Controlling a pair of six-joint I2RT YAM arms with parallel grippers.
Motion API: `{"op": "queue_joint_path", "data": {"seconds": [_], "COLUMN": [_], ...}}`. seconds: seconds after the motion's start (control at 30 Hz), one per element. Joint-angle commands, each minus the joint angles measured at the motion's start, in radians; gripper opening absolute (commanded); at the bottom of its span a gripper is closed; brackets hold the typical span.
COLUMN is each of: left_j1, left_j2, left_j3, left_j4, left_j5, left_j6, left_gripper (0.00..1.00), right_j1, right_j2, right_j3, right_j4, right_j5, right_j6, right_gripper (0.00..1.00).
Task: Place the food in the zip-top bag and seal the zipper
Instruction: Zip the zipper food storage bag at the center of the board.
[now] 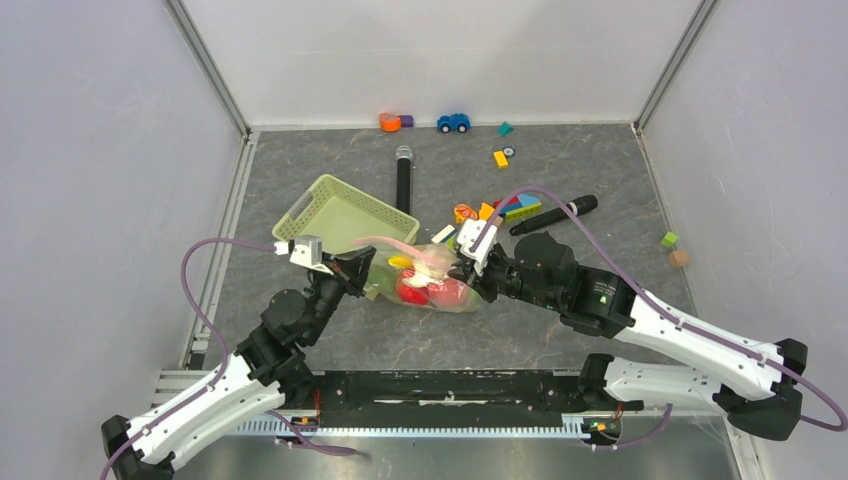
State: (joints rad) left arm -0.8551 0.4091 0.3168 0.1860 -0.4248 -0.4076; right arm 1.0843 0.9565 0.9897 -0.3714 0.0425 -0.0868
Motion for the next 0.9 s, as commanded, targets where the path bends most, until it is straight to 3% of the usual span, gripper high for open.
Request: {"op": "queue_joint_path", "data": {"seconds": [0.0, 0.87], "left_j1": [0.014, 0.014], "left_j2": [-0.013, 0.012], "left_j3": [0.019, 0.028], "left_j4": [-0.016, -0.039], "left_j5": [-0.103, -0.176], "left_j6": [-0.014, -0.014], "left_gripper": [0.02, 0.02], "right_j1": [-0.003, -0.004], "right_j2": [-0.021, -0.018], "right_j3": [-0.005, -0.007], "right_j4": [-0.001, -0.038], "right_j5": [0.022, 0.071], "right_j6": [-0.001, 0.009], "right_gripper": [0.00, 0.00]}}
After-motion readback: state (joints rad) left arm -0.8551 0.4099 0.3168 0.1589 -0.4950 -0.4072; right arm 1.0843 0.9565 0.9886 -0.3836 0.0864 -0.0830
